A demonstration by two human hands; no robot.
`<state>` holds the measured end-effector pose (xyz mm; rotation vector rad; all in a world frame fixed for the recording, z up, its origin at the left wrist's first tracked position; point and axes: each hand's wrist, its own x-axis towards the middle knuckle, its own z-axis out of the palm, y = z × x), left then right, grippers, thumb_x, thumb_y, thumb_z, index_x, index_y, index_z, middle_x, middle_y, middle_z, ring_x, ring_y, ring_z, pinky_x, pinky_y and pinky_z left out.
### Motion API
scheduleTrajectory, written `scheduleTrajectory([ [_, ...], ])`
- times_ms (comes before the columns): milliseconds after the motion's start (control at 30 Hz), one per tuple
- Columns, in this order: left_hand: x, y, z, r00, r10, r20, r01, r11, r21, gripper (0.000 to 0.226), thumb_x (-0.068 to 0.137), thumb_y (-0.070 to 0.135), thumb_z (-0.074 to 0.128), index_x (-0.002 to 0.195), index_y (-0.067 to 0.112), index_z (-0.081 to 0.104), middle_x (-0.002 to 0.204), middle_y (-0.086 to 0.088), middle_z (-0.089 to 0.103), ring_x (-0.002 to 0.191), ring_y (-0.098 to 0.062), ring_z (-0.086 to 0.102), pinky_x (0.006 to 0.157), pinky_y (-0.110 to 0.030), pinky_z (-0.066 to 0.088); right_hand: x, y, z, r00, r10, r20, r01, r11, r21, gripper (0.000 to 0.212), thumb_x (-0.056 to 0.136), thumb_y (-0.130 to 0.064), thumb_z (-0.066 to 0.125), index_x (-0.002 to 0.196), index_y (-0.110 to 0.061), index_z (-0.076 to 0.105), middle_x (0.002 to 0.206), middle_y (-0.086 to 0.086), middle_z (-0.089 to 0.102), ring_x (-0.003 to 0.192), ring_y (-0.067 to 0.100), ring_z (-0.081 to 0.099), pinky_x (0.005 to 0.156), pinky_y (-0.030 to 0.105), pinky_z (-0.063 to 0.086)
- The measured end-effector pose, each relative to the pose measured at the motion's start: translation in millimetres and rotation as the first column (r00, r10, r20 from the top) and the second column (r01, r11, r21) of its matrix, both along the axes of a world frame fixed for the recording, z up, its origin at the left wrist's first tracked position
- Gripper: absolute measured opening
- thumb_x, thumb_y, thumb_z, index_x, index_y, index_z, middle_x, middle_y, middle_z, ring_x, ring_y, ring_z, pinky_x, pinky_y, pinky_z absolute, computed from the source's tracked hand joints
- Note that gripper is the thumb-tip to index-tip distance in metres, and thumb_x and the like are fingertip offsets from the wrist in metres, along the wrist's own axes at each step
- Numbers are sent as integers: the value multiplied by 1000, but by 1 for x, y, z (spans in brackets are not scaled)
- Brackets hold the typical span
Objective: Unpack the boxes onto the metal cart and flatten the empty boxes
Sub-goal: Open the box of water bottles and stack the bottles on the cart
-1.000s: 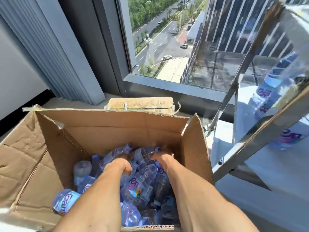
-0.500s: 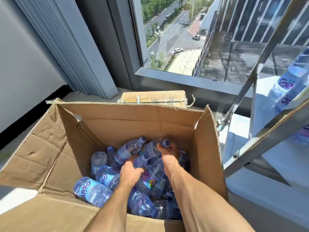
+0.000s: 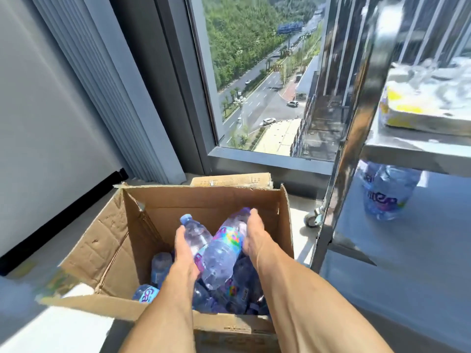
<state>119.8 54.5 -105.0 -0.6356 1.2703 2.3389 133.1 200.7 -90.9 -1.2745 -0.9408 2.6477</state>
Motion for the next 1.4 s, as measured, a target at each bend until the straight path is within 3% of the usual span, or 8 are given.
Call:
scheduleTrajectory([
  [100,19,10,26,977,-199,74,203,978,-51,49,83,58,60,86,9,61,75,-17,69,72,-33,67,74,-39,53,26,6,27,969,239,-59,-243,966,-84,54,84,-60,56,94,-7,56,83,15,62,66,29,62,74,39,53],
  [233,41,6,59,911,-402,93,411,906,-103,80,61,56,80,118,3,63,120,-24,64,110,-40,63,101,-52,45,58,22,64,870,477,-124,-479,878,21,38,73,-43,73,81,-9,58,69,11,60,57,23,59,67,33,52],
  [433,62,19,90,891,-454,4,451,883,-129,64,58,48,78,105,6,63,100,-20,65,92,-35,63,102,-51,42,91,34,93,840,435,-323,-419,900,122,31,94,-25,49,68,-9,55,52,5,56,42,16,55,54,24,48],
  [567,78,31,105,886,-445,-130,437,895,-88,40,64,48,73,77,13,61,74,-12,59,67,-28,61,75,-40,52,118,44,93,868,390,-308,-350,920,179,26,95,-22,42,73,-10,50,49,5,56,40,17,55,52,22,47],
  [867,133,53,123,822,-549,-149,545,836,-72,54,63,55,73,90,9,63,84,-13,62,73,-27,61,78,-40,50,191,71,111,787,487,-378,-475,870,132,37,63,-39,85,79,-9,69,74,12,68,59,26,67,61,35,57],
  [1133,183,109,116,733,-652,-196,651,755,-79,50,77,44,62,107,4,58,97,-17,60,84,-33,57,90,-41,44,235,127,103,862,419,-285,-360,902,237,36,87,-36,59,105,-5,62,98,15,61,75,28,59,92,40,49],
  [1267,204,144,118,731,-650,-207,621,760,-191,46,69,43,66,91,2,64,79,-15,64,68,-28,61,73,-35,49,255,153,102,941,204,-271,-119,946,301,17,89,-19,53,90,-5,63,74,12,66,60,28,62,67,32,52],
  [1400,216,184,123,810,-514,-282,404,838,-367,57,63,38,79,100,-5,70,86,-18,73,67,-27,68,70,-35,55,274,184,100,985,-85,-149,145,879,455,25,73,-23,70,86,-2,69,86,16,72,74,33,67,77,42,56],
])
